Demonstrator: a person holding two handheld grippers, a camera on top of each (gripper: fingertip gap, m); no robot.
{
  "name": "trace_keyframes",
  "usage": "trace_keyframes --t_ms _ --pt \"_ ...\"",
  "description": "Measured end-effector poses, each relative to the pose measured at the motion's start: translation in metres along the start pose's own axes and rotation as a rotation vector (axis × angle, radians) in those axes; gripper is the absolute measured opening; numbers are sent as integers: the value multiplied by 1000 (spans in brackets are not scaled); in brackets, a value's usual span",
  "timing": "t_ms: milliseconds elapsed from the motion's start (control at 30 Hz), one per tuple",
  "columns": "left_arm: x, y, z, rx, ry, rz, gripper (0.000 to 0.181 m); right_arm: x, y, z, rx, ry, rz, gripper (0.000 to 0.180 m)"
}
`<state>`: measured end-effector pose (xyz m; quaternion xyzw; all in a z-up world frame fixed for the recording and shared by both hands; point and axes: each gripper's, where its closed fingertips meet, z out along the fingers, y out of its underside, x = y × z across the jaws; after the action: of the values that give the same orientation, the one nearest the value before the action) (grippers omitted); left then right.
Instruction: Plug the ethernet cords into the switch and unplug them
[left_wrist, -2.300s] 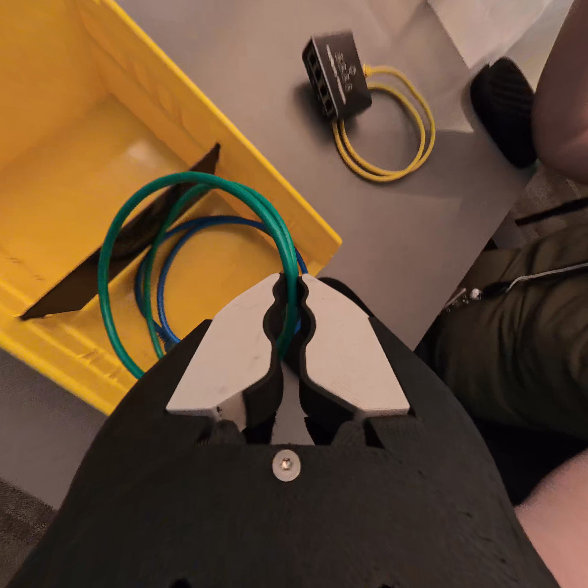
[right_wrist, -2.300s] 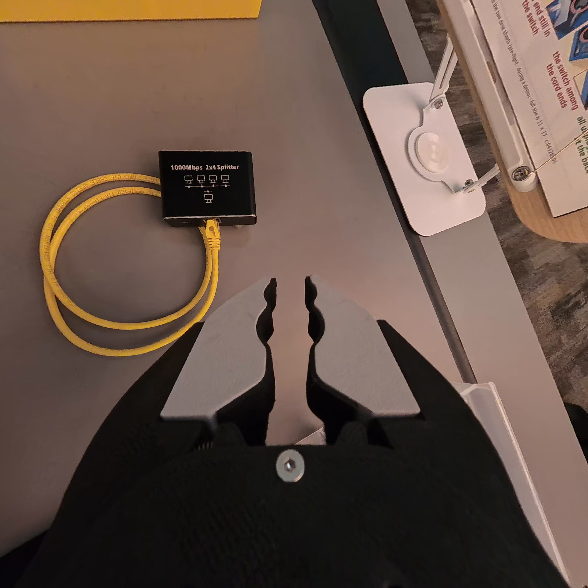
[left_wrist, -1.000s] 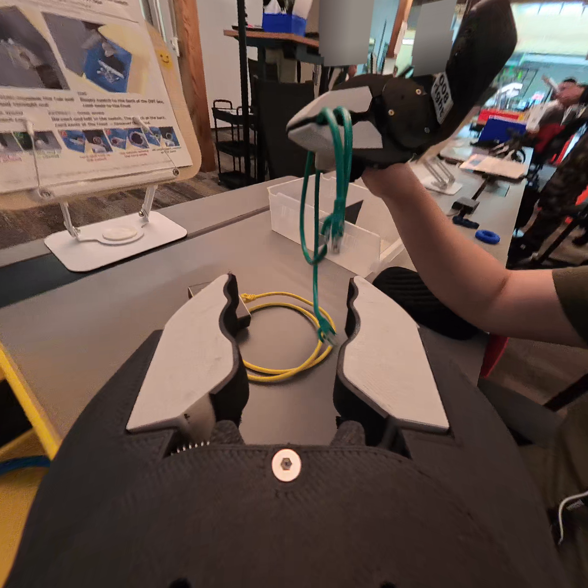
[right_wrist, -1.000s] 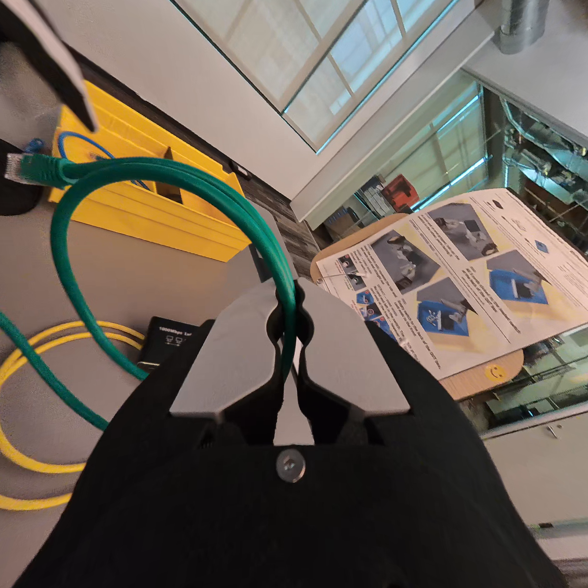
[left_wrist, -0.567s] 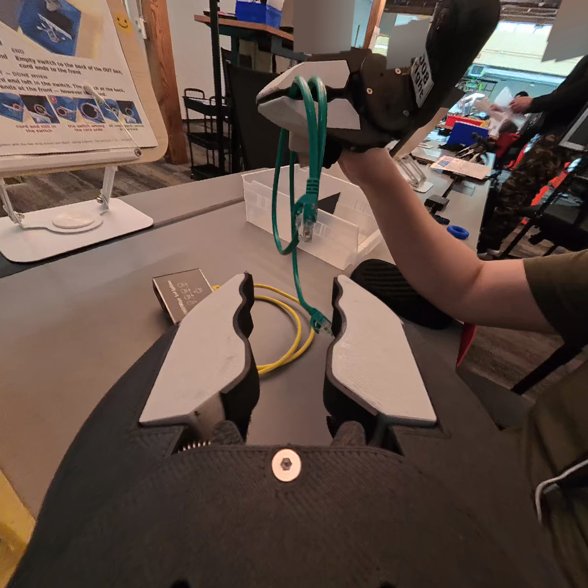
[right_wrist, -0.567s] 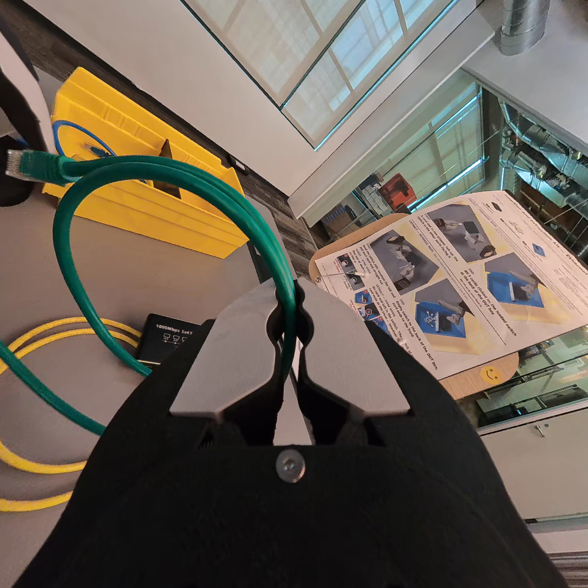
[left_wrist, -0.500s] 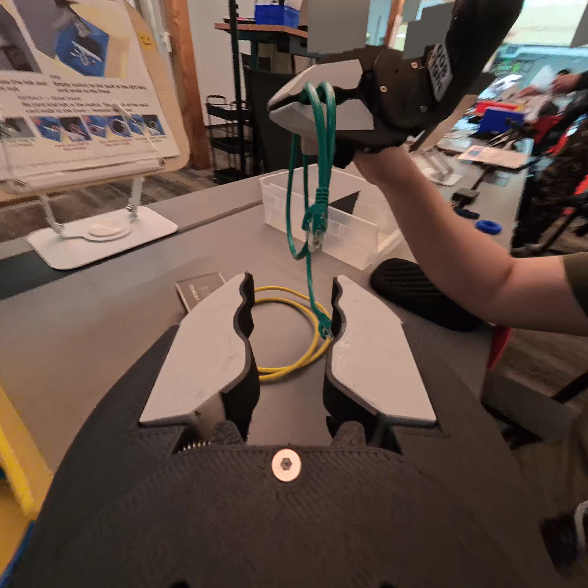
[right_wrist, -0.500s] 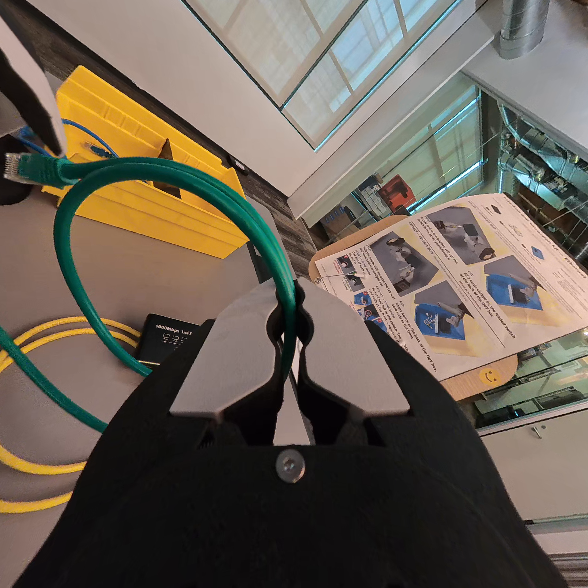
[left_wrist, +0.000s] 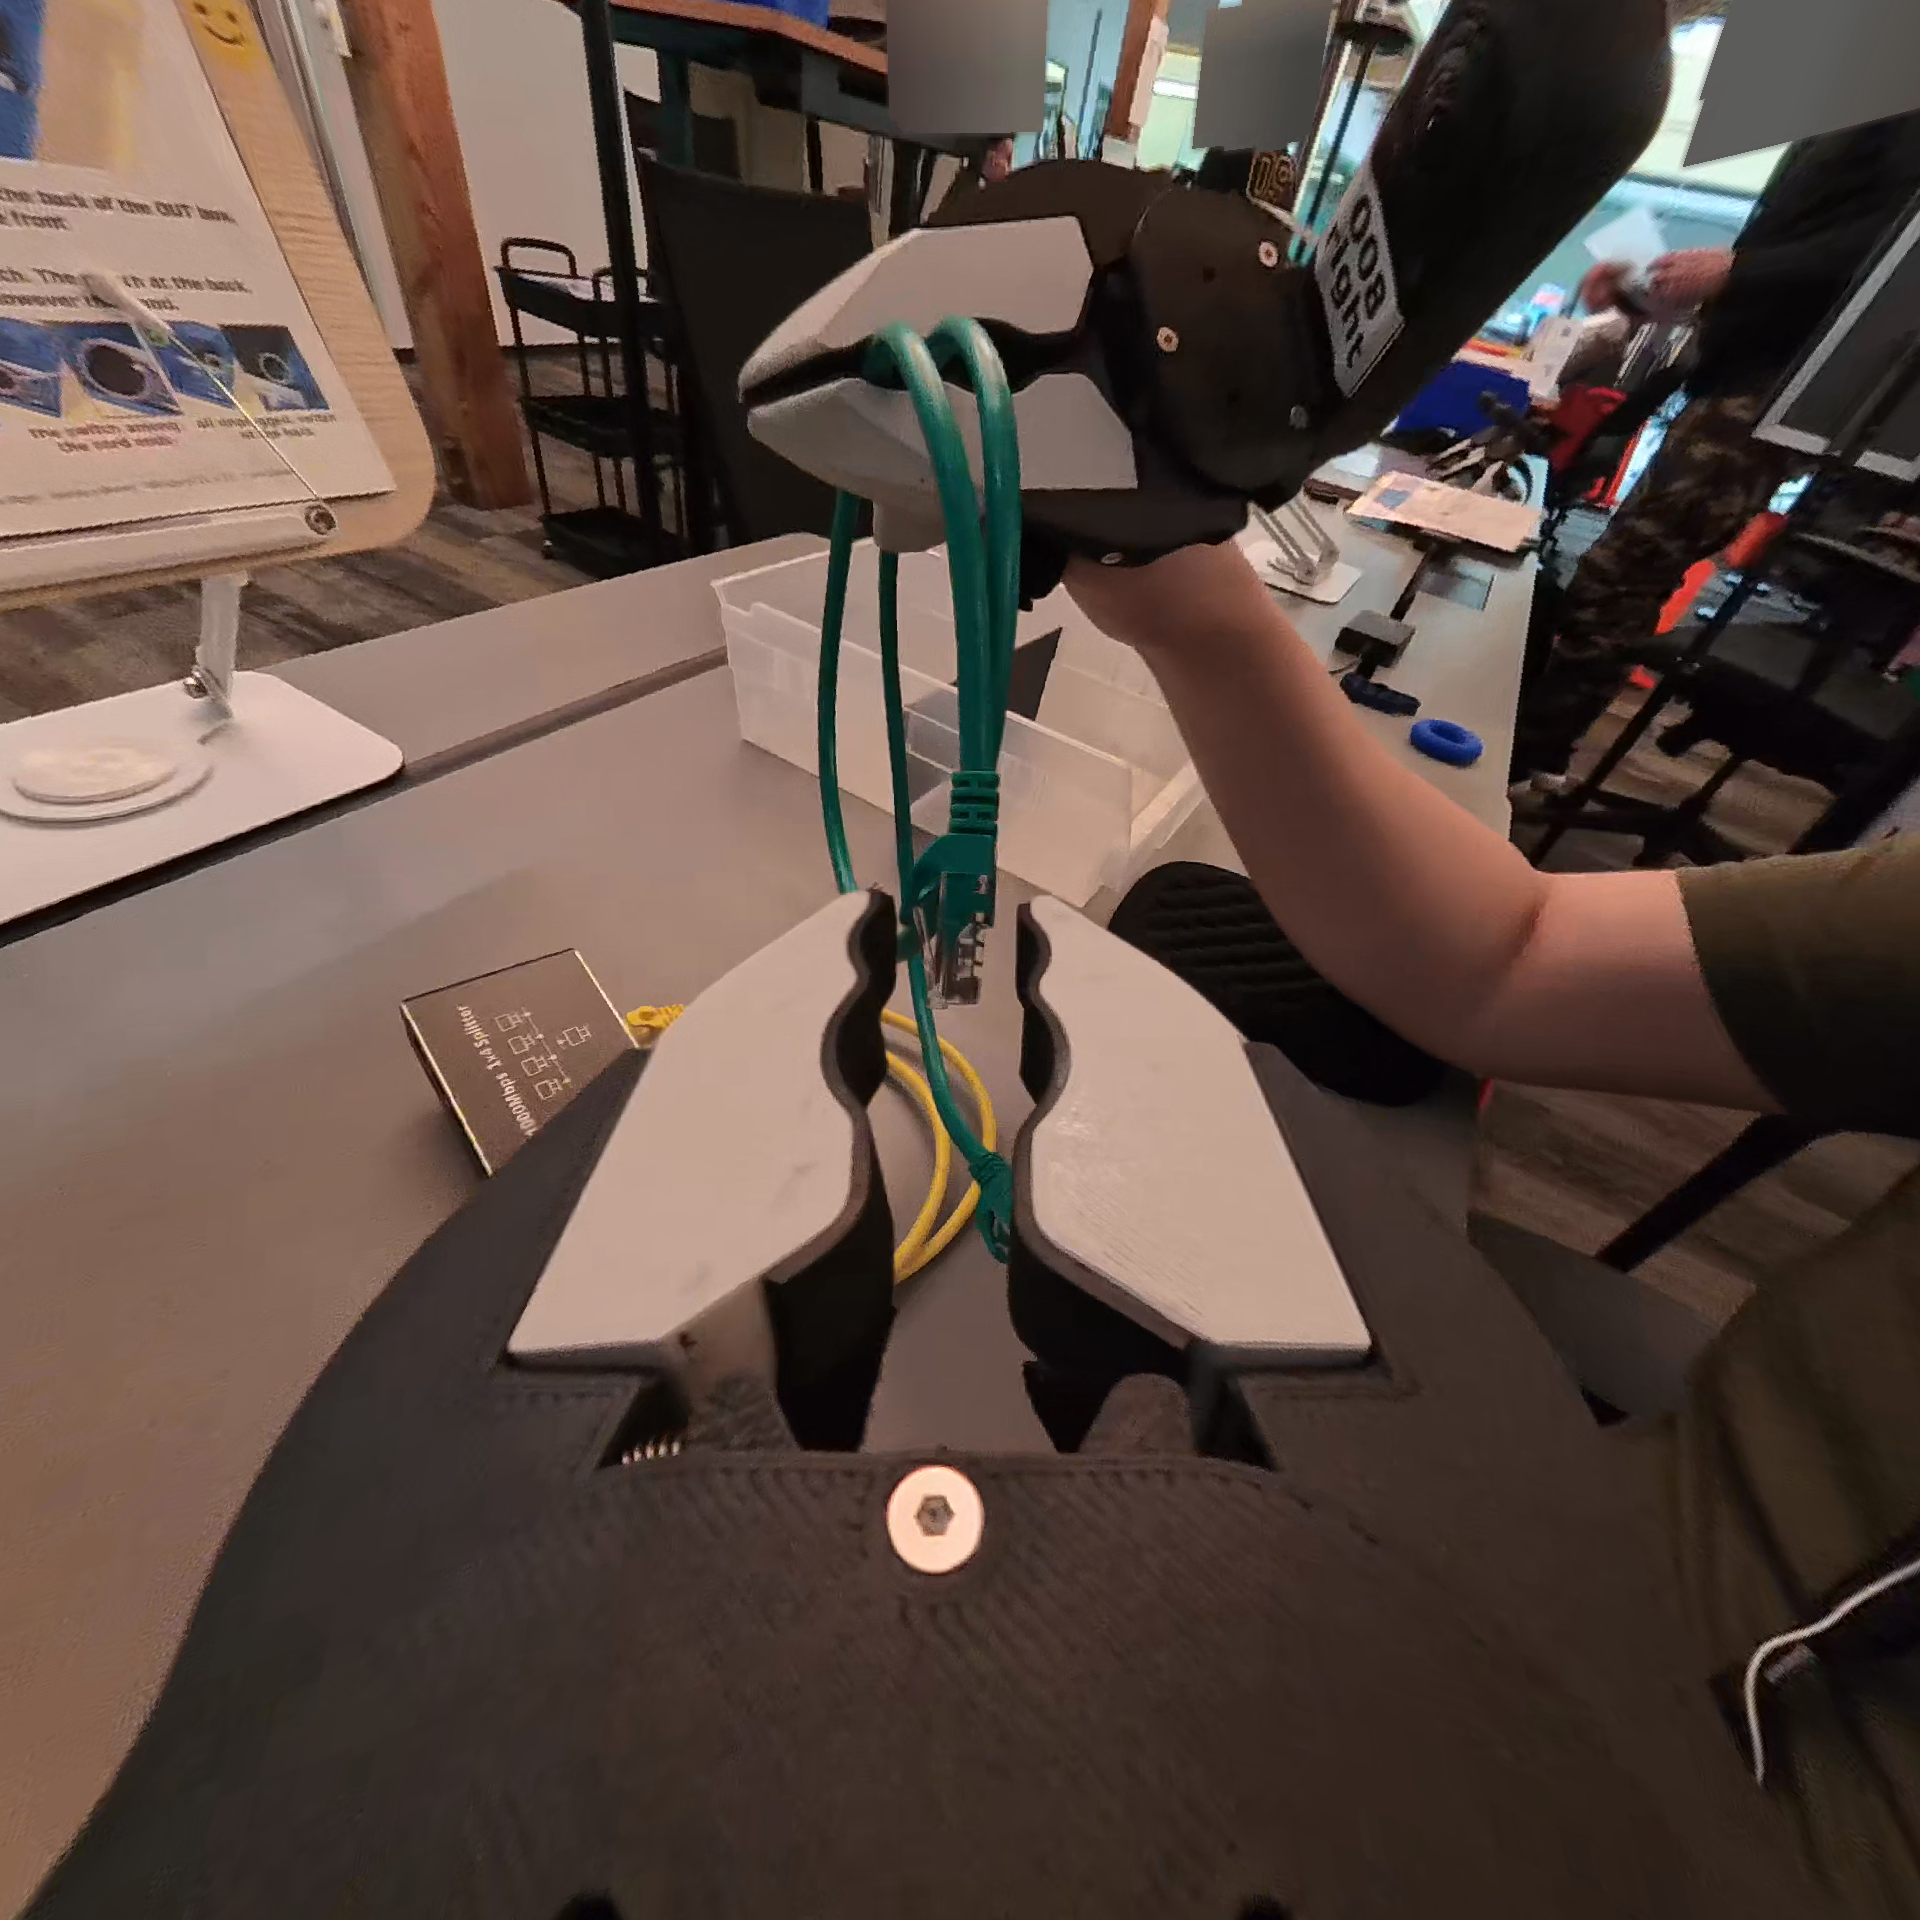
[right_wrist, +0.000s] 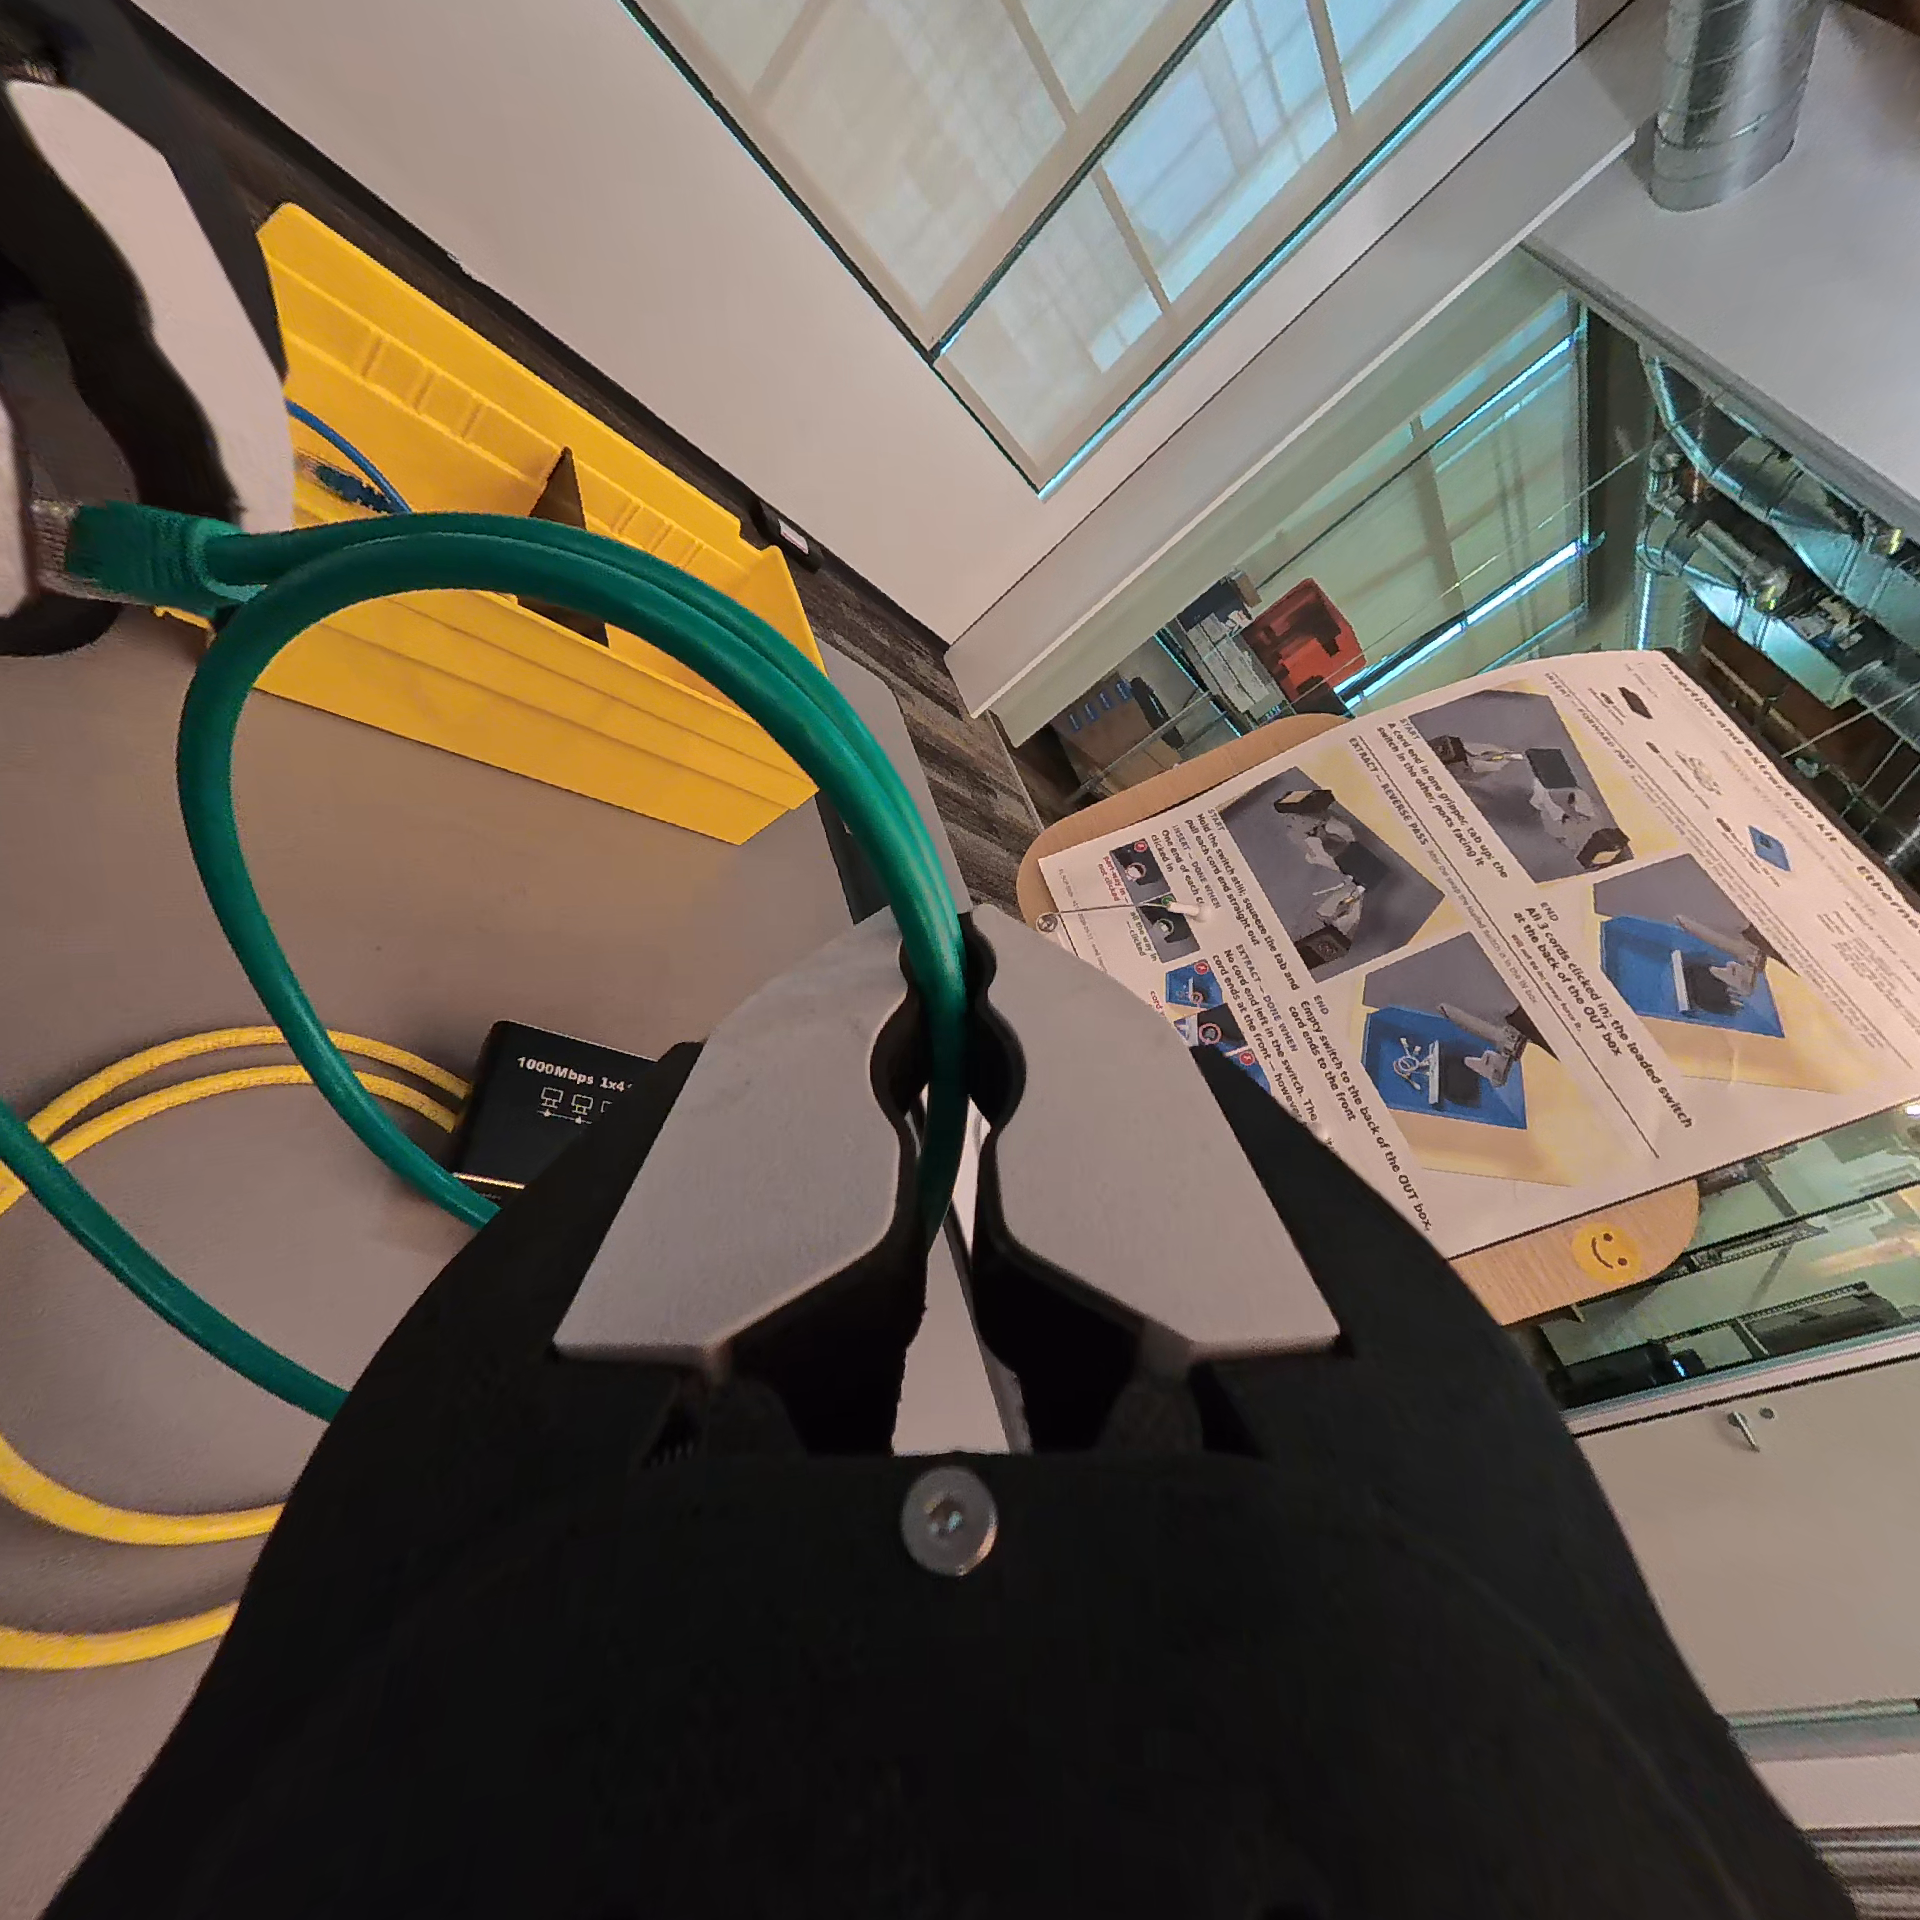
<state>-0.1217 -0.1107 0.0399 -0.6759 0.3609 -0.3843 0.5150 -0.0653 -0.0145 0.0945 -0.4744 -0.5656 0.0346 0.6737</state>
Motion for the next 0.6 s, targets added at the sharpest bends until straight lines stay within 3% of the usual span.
trace_keyframes --t_ms 167,267,333,500,600 --pt "-15 1 2 -59 -112 129 15 -9 7 0 -30 -84 27 2" --pt "-22 -3 -9 -104 -266 343 14 -39 20 -12 -80 -358 116 11" --pt "-17 -5 -15 -135 -325 489 14 -60 21 -29 -55 -555 210 32" --pt "-13 -6 -24 -214 -489 791 14 -81 2 -72 68 -872 416 50" --pt "-14 -10 -29 -221 -576 898 14 -78 -12 -76 105 -902 496 50"
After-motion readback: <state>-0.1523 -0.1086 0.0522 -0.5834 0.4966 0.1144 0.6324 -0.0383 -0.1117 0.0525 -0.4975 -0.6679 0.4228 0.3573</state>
